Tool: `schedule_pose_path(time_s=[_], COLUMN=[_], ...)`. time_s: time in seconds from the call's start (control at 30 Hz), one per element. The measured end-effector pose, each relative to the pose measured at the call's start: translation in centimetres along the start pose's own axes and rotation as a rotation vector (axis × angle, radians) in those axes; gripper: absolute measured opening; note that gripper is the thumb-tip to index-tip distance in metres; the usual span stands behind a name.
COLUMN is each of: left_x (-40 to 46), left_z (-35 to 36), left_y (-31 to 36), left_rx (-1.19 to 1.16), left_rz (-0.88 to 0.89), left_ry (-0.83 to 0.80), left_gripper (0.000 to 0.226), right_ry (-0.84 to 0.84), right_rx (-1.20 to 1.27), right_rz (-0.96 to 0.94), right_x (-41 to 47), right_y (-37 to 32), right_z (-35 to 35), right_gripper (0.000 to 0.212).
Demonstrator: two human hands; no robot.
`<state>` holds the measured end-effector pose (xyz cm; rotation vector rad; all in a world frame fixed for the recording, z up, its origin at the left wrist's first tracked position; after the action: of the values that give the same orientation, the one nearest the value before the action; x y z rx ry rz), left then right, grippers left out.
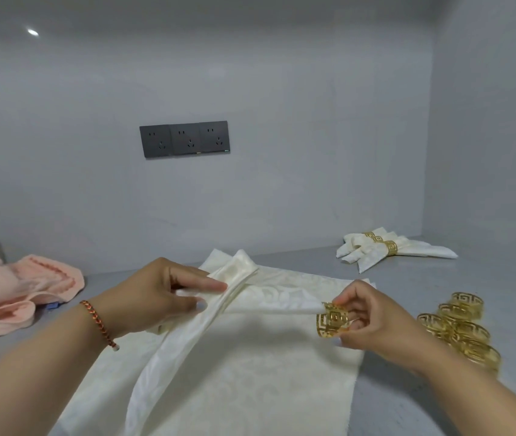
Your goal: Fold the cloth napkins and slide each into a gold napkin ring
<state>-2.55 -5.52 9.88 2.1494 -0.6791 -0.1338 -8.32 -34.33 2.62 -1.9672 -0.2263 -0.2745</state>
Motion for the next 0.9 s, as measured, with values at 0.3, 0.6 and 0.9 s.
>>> schedule_pose_path(time_s=[0.3,0.6,0.9], left_x=[-1.5,-1.8,-1.8], left_z=[0.9,1.8,2.3], left_y=[1.1,0.1,-0.1], left_rx=[0.025,0.078,0.085], left_rz=[0.079,0.085,0.113], left_ry=[-0.021,-0.06,-0.09], left_gripper=[0.035,0.037,0.032], right_ry=[-0.006,-0.099,-0.141], right_rx=[-0.089,-0.286,-0.427], right_rz=[-0.026,-0.097,-0.153], right_x=[0.2,0.2,0.2], right_y=[-0.5,-2.4,-5.0], right_z=[0.1,1.6,3.1], right_gripper=[0.047,0.047,0.047])
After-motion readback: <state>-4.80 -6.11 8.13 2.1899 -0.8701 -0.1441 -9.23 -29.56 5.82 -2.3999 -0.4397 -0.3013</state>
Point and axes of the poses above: each hand's wrist, its own x-axis towards the middle knuckle, its own z-axis out of the palm, y = z × x, the point moved 6 cm from there along x, towards the middle knuckle, and after that the axes turned 4 degrees about -z, right-handed, at the moved point
